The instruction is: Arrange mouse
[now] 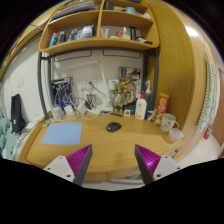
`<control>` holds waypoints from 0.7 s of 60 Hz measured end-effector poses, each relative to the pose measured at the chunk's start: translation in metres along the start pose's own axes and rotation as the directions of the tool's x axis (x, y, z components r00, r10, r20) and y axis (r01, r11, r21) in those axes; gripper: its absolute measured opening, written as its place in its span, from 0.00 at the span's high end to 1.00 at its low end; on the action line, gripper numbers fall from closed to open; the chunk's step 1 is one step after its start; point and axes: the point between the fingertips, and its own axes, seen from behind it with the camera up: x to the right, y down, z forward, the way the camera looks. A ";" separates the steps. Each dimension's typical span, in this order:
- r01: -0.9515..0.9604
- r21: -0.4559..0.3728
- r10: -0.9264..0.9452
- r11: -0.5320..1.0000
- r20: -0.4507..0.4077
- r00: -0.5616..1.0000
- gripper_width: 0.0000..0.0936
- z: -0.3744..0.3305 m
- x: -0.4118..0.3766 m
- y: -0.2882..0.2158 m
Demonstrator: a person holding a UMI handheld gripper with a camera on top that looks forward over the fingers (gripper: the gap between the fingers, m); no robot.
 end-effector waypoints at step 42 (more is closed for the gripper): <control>-0.005 -0.159 0.019 0.987 0.084 0.996 0.09 0.269 -0.018 0.037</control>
